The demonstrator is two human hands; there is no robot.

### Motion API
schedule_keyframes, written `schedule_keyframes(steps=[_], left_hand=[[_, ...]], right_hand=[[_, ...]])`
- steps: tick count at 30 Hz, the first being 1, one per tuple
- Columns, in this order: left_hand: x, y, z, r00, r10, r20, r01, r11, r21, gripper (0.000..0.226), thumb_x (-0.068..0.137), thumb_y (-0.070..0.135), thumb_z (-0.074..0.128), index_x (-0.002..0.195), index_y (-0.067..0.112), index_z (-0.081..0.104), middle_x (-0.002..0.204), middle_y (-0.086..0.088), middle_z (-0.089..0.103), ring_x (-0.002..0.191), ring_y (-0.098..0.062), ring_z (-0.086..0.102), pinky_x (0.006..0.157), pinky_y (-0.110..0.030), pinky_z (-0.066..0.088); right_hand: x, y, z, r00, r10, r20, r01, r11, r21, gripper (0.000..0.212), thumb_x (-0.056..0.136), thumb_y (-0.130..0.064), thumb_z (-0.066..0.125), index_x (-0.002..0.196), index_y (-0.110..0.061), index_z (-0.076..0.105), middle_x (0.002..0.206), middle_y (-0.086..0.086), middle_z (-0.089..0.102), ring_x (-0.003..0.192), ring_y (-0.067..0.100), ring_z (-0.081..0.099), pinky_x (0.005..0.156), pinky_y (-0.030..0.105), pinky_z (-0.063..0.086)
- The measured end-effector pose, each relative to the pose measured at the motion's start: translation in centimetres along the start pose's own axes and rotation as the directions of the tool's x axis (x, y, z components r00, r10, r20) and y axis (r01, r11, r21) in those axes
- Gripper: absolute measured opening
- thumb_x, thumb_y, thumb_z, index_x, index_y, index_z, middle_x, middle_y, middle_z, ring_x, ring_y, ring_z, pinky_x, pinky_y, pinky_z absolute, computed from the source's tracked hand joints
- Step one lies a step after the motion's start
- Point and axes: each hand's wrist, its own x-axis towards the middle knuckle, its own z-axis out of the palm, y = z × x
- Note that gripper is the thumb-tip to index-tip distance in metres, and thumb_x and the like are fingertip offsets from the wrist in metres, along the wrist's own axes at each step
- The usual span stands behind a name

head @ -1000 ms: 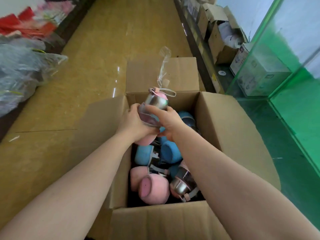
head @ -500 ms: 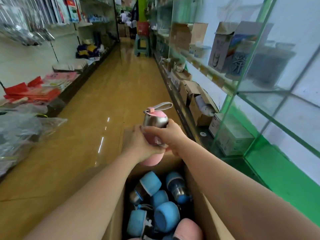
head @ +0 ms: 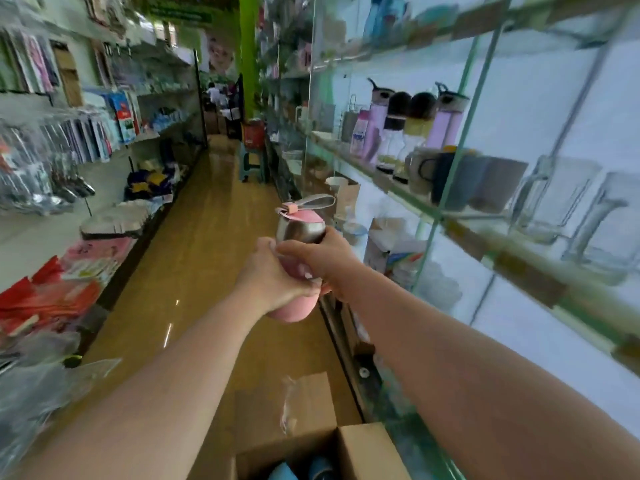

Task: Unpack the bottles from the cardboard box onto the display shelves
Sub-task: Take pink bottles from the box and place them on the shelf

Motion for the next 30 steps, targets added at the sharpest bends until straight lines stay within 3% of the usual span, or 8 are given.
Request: schedule_keyframes(steps=[3,10,14,17,21,24,30], left_hand=[[0.2,7.5,-5.2,0.998,0.058,0.012,-0.058,0.998,0.000,0.088,0.055,0.025,0.090,0.125,0.012,0.038,0.119,-0.004,0.055,0.108,-0.022,0.054,0.087,-0.033,0.044],[-0.4,21.3,-14.1,0.979,0.189,0.073,-0.192,0.981,0.038,0.096,0.059,0.034,0.088,0.132,0.009,0.031,0.128,-0.008,0.051,0.115,-0.028,0.052,0.092,-0.038,0.045],[-1.4,27.5,-16.7,0.951,0.284,0.121,-0.298,0.947,0.120,0.094,0.063,0.045,0.082,0.136,0.009,0.037,0.129,-0.005,0.049,0.116,-0.027,0.052,0.088,-0.034,0.043],[-2.4,31.6,-17.6,0.896,0.375,0.238,-0.415,0.898,0.147,0.070,0.063,0.052,0.078,0.123,0.021,0.058,0.130,0.000,0.051,0.117,-0.025,0.050,0.094,-0.037,0.043],[-4.9,36.1,-16.8,0.861,0.446,0.246,-0.475,0.877,0.073,0.077,0.068,0.040,0.081,0.129,0.009,0.045,0.132,-0.011,0.049,0.123,-0.029,0.047,0.094,-0.032,0.039],[-6.4,38.9,-14.7,0.861,0.444,0.247,-0.457,0.889,-0.002,0.105,0.062,0.040,0.085,0.139,0.001,0.025,0.133,-0.015,0.050,0.122,-0.031,0.048,0.092,-0.034,0.041],[-9.6,45.0,-9.0,0.770,0.530,0.354,-0.534,0.840,-0.095,0.101,0.064,0.044,0.082,0.137,0.003,0.025,0.130,-0.013,0.052,0.121,-0.031,0.050,0.093,-0.036,0.042]], right_hand=[[-1.5,-8.6,-2.7,0.998,-0.042,-0.052,0.041,0.999,-0.023,0.067,0.066,-0.042,0.080,0.120,-0.014,0.052,0.111,0.007,0.064,0.100,0.024,0.062,0.087,0.041,0.052],[-6.7,-23.7,-8.6,0.989,-0.092,-0.119,0.088,0.995,-0.044,0.060,0.071,-0.041,0.078,0.117,-0.013,0.052,0.107,0.007,0.064,0.084,0.020,0.058,0.054,0.027,0.041],[-10.0,-29.3,-11.7,0.974,-0.100,-0.205,0.091,0.994,-0.056,0.059,0.072,-0.040,0.078,0.117,-0.011,0.053,0.102,0.007,0.063,0.076,0.017,0.057,0.056,0.029,0.043],[-12.8,-32.1,-14.1,0.961,-0.094,-0.259,0.074,0.993,-0.087,0.057,0.073,-0.042,0.077,0.112,-0.005,0.060,0.089,0.010,0.063,0.067,0.021,0.058,0.049,0.027,0.044],[-16.6,-33.8,-17.7,0.921,-0.103,-0.375,0.068,0.992,-0.104,0.044,0.077,-0.038,0.075,0.107,-0.008,0.061,0.071,0.005,0.055,0.053,0.017,0.049,0.028,0.009,0.030],[-19.2,-34.0,-20.6,0.884,-0.098,-0.458,0.042,0.990,-0.131,0.048,0.077,-0.038,0.076,0.111,-0.009,0.061,0.071,0.004,0.054,0.055,0.018,0.052,0.034,0.018,0.039],[-23.5,-33.5,-27.5,0.782,-0.037,-0.623,-0.075,0.985,-0.153,0.055,0.076,-0.041,0.075,0.115,-0.007,0.058,0.078,0.011,0.057,0.061,0.026,0.057,0.049,0.029,0.044]])
